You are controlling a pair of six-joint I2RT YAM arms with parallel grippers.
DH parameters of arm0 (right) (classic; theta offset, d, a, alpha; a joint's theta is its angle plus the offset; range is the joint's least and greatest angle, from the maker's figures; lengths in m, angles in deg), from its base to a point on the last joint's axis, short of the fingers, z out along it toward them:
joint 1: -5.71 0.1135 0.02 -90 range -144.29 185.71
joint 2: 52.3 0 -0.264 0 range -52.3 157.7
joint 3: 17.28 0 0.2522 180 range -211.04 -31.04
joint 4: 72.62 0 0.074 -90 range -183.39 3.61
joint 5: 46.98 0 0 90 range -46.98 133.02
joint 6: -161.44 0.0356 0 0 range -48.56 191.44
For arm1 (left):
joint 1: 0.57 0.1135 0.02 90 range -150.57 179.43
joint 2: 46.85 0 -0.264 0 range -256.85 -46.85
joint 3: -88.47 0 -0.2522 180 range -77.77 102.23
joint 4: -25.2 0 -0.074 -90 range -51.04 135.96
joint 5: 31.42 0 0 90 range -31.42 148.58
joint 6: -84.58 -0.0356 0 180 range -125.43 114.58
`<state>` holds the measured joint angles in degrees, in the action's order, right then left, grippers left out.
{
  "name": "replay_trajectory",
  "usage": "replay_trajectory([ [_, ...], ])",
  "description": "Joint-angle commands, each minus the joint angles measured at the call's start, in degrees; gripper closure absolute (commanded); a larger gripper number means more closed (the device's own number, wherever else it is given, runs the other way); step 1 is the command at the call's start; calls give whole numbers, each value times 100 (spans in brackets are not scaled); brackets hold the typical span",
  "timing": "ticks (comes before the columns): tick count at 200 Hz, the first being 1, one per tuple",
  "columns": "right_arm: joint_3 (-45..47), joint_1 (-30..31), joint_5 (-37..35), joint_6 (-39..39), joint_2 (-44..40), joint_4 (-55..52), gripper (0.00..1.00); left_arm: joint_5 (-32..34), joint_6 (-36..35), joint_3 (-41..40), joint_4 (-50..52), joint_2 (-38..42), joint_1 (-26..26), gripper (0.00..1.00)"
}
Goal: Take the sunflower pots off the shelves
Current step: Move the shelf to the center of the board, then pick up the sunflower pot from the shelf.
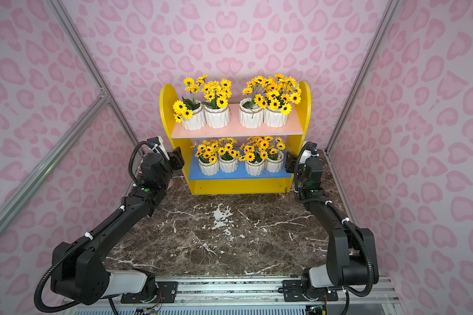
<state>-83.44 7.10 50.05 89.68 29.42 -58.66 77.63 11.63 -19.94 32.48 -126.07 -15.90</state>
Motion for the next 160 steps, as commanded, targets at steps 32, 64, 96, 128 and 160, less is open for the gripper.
replay_trajectory([
  [32,-98,33,97,54,-340,-506,29,-85,186,101,244,414,13,20],
  [64,-127,37,-235,-108,-776,-1066,26,-251,150,-11,552,1048,7,10],
  [96,-125,93,-528,-156,-1369,-1729,25,-624,371,-266,931,1935,1,2],
  [128,5,633,-707,-320,-2163,-2066,23,-1884,430,-767,918,2811,4,2],
  [160,-37,1697,-1409,-521,-2454,-2561,26,-3213,521,-1669,-4,3484,-46,2],
])
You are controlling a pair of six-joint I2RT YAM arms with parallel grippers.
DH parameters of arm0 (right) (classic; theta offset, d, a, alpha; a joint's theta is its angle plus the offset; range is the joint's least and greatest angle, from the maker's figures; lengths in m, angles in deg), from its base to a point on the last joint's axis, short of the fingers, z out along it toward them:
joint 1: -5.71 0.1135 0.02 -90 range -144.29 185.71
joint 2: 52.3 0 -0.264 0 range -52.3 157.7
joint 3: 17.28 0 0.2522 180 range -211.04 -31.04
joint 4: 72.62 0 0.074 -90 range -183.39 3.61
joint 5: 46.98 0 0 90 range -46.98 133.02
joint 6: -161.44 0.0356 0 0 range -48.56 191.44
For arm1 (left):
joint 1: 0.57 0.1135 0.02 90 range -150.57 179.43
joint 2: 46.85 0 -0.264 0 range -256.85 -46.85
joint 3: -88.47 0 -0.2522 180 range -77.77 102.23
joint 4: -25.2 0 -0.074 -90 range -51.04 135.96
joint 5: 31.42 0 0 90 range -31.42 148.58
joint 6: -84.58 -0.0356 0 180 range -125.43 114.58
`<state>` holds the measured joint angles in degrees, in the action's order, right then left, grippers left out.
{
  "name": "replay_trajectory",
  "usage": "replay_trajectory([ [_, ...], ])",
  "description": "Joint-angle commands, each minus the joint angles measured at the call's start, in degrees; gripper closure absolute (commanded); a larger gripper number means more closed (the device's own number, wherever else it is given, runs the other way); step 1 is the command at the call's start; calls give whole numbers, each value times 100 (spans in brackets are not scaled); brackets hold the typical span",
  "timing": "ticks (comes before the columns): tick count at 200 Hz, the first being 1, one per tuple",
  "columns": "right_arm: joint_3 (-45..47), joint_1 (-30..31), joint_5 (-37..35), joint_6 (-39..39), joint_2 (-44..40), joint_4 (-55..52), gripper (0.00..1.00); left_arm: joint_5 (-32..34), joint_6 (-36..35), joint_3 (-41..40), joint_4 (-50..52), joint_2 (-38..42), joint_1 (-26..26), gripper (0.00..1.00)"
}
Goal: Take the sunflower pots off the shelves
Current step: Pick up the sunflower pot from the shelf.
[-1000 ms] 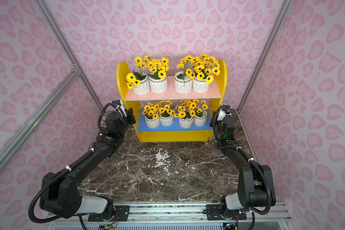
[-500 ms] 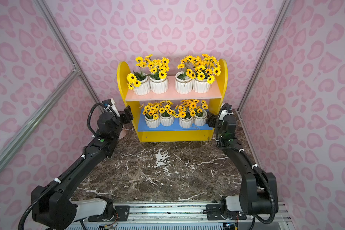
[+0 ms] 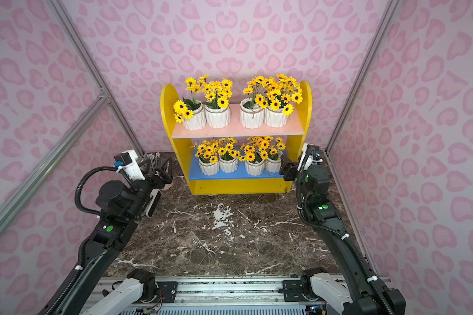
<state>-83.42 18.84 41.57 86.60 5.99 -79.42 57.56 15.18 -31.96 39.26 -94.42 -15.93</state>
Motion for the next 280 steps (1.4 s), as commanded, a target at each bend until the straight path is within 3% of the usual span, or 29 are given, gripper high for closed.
replay_trajectory([
  [1,-50,546,-573,-218,-113,-511,26,-1216,170,-489,-711,337,-54,2],
  [34,-434,1267,-1260,-587,-155,-841,22,-1360,555,-832,-1012,625,-73,2],
  [66,-1003,1333,-1647,-826,-45,-650,2,-1759,629,-818,-1019,509,-95,2],
  [89,-2028,1260,-1774,-1242,604,-1054,2,-2231,761,-825,-1225,297,-103,2],
  [124,-3650,934,-1562,-1195,1747,-1671,2,-2642,938,-792,-1372,27,-165,2],
  [209,-4564,441,-669,-983,2619,-1603,2,-2745,913,-846,-1489,187,-196,2],
  [280,-4667,444,-1001,-998,2925,-1311,2,-2837,988,-849,-1560,146,-228,2],
])
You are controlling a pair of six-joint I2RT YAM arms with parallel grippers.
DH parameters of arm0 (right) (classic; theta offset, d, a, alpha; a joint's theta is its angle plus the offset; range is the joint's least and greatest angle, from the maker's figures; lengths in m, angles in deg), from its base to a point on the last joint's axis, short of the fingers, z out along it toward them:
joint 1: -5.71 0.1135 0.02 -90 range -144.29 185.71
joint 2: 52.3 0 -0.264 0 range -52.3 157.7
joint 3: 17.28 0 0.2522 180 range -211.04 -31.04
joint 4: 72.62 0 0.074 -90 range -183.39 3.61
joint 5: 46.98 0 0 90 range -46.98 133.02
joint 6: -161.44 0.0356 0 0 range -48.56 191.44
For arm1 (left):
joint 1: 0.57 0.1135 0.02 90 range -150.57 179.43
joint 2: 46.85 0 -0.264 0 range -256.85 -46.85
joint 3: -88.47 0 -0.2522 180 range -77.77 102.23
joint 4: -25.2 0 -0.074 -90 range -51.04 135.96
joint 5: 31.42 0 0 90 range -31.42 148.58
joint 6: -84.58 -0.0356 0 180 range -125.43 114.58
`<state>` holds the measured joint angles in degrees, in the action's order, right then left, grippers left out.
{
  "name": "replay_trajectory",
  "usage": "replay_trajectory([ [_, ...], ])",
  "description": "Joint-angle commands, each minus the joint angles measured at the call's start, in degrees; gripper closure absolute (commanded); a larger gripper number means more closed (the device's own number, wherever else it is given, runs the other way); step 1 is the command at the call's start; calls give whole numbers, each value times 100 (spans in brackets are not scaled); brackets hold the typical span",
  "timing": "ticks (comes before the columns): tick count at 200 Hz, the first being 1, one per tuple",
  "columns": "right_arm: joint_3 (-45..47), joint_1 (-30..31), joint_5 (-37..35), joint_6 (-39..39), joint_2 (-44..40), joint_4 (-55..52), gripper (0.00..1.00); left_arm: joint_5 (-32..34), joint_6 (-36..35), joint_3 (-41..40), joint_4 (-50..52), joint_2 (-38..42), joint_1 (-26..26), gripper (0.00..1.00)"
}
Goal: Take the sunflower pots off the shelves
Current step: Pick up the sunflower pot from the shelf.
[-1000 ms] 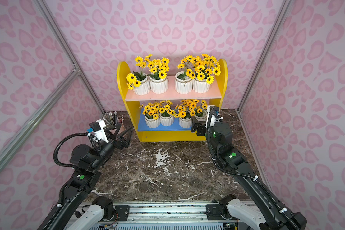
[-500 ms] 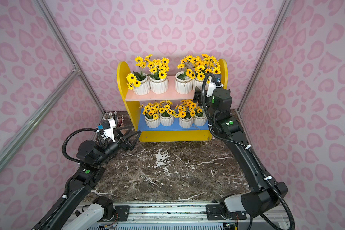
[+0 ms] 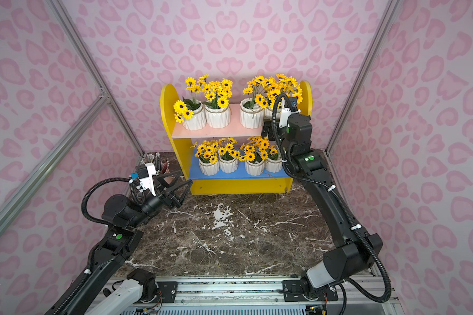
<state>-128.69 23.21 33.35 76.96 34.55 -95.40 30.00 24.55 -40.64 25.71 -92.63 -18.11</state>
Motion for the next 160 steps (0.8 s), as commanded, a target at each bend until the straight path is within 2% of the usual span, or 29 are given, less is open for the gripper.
replay_trajectory([
  [1,-145,3,-186,-34,73,291,2,-84,51,16,-209,-39,-11,2],
  [83,-399,-8,-813,-461,332,390,2,-72,-45,64,-116,-80,-16,3],
  [160,-369,-198,-702,-535,263,259,2,1,-80,75,-65,-105,-21,2],
])
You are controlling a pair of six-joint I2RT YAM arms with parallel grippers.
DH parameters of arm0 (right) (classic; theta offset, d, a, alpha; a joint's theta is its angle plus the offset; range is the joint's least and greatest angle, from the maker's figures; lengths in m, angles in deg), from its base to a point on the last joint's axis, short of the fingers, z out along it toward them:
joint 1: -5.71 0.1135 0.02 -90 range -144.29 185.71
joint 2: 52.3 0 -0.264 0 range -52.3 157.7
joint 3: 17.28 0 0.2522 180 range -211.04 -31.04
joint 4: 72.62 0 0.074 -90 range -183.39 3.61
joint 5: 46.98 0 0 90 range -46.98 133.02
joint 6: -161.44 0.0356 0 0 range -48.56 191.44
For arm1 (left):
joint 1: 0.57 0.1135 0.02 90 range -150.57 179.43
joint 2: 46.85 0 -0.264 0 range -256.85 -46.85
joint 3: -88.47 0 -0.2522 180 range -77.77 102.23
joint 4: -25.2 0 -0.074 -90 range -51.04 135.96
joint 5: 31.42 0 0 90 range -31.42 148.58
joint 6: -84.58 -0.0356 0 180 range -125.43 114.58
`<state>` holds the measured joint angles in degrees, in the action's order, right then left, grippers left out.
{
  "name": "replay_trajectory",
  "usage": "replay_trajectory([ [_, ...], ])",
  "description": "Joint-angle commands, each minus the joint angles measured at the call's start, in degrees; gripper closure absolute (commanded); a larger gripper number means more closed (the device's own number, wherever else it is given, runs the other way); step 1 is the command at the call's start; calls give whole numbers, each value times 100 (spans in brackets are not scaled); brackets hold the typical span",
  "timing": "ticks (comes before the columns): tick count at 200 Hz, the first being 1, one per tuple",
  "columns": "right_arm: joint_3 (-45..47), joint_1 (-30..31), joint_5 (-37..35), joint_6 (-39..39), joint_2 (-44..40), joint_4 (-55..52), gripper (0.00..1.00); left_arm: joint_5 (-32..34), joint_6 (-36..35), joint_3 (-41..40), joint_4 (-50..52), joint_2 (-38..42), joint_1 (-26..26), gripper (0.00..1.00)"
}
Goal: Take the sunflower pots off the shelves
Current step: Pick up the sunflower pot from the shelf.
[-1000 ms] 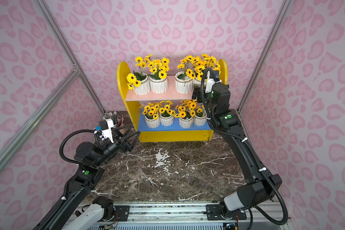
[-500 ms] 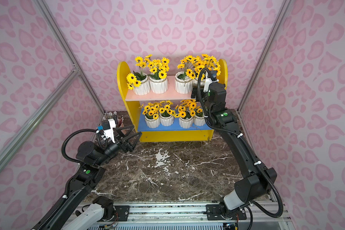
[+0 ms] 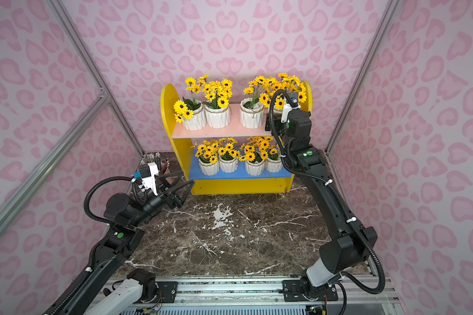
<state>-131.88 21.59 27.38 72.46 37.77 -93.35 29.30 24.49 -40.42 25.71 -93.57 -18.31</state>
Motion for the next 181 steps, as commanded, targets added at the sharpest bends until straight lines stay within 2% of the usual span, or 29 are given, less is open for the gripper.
replay_trajectory([
  [1,-46,-38,-101,-84,-58,50,2,71,-73,49,-69,-12,3,3],
  [50,-223,-299,992,13,16,30,2,71,-73,60,-70,-17,5,3],
  [75,-368,-353,1235,-74,128,64,2,80,-69,62,-70,-4,2,3],
  [132,-561,-403,1411,-15,306,109,1,92,-62,53,-66,24,3,3],
  [181,-742,-407,1174,213,469,198,1,106,-47,41,-77,23,6,3],
])
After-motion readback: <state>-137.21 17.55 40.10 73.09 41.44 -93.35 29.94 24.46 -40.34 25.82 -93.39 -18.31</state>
